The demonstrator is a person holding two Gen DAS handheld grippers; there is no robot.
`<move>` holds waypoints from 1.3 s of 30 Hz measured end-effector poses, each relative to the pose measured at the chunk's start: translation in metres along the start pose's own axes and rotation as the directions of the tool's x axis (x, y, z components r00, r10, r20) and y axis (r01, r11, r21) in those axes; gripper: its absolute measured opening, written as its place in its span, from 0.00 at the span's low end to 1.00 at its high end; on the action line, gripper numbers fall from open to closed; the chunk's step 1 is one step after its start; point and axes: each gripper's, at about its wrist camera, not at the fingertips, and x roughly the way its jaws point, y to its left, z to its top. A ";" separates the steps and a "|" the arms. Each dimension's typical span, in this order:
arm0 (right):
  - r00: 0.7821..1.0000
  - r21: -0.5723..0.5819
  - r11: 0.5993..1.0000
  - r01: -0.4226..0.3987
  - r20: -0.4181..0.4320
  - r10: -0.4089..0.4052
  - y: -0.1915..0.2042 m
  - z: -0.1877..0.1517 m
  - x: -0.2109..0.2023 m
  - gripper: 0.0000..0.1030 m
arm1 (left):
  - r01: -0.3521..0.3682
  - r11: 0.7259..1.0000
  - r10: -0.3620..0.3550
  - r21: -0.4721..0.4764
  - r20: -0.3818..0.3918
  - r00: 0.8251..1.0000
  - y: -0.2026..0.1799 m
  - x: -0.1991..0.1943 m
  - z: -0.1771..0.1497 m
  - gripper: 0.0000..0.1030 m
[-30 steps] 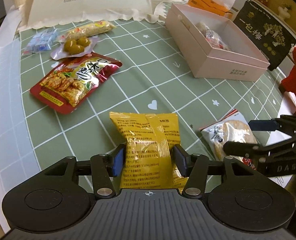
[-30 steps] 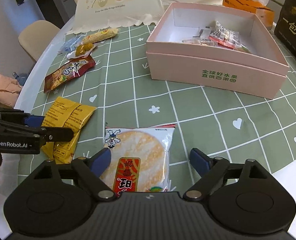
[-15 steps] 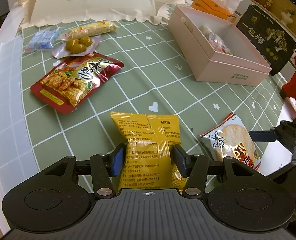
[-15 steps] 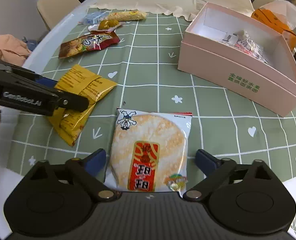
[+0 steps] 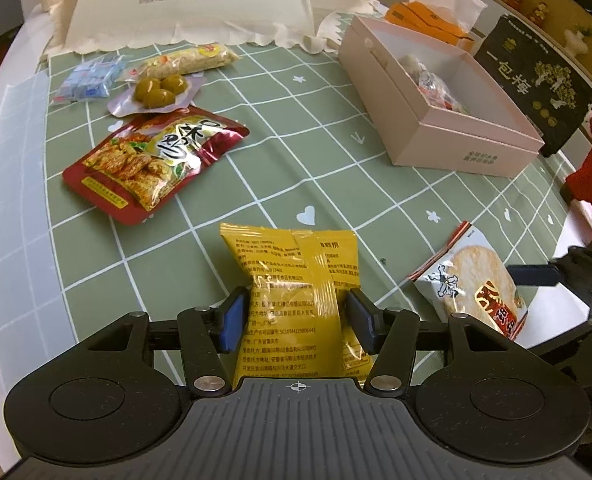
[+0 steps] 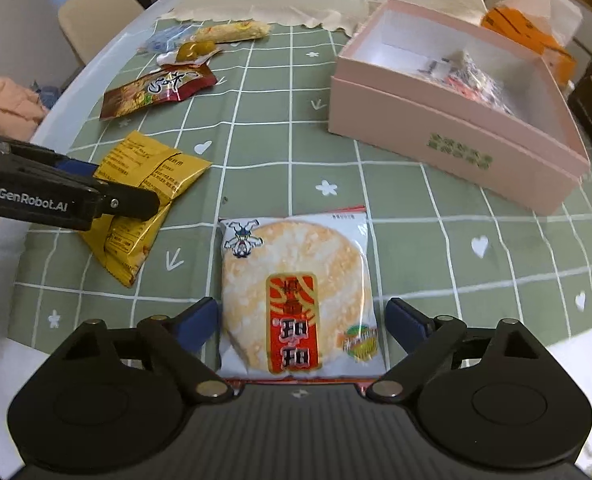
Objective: Organize snacks
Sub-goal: 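Grasp yellow chip bag with left tool while right tool grasps round rice cracker packet, then carry chip bag and rice cracker packet over the pink box and release both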
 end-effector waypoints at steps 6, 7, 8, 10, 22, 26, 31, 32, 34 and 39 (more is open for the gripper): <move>0.998 0.023 1.000 -0.020 0.055 0.018 -0.006 0.015 -0.011 0.75 | 0.006 0.999 -0.007 -0.035 -0.015 1.000 0.002 -0.005 0.000 0.49; 0.998 0.022 1.000 -0.016 0.066 0.015 -0.009 0.016 -0.015 0.75 | 0.034 0.998 -0.034 -0.051 -0.006 0.999 0.002 -0.010 0.000 0.48; 0.997 0.021 1.000 -0.005 0.077 0.004 -0.012 0.016 -0.019 0.75 | 0.058 0.997 -0.058 -0.052 0.010 0.998 0.002 -0.014 0.000 0.47; 0.996 0.027 1.000 0.017 0.091 -0.019 -0.019 0.016 -0.025 0.75 | 0.106 0.994 -0.104 -0.030 0.048 0.993 -0.005 -0.025 0.001 0.47; 0.981 0.184 0.974 0.129 0.121 -0.153 -0.074 0.006 -0.052 0.75 | 0.233 0.969 -0.247 0.089 0.220 0.944 -0.059 -0.053 0.093 0.47; 0.974 0.180 0.973 0.148 0.143 -0.175 -0.073 0.006 -0.062 0.75 | 0.289 0.951 -0.309 0.110 0.289 0.906 -0.084 -0.035 0.160 0.46; 0.962 0.165 0.968 0.187 0.171 -0.215 -0.072 0.005 -0.075 0.75 | 0.393 0.919 -0.360 -0.027 0.349 0.865 -0.082 -0.023 0.204 0.46; 0.959 0.171 0.967 0.189 0.177 -0.219 -0.076 0.004 -0.079 0.75 | 0.404 0.914 -0.368 -0.026 0.366 0.855 -0.079 -0.027 0.201 0.46; 0.960 0.207 0.961 0.186 0.171 -0.222 -0.087 0.000 -0.081 0.75 | 0.390 0.921 -0.356 -0.019 0.369 0.859 -0.074 -0.030 0.189 0.46; 0.962 0.254 0.957 0.140 0.196 -0.192 -0.115 0.020 -0.092 0.75 | 0.359 0.931 -0.329 -0.071 0.269 0.905 -0.060 -0.011 0.136 0.46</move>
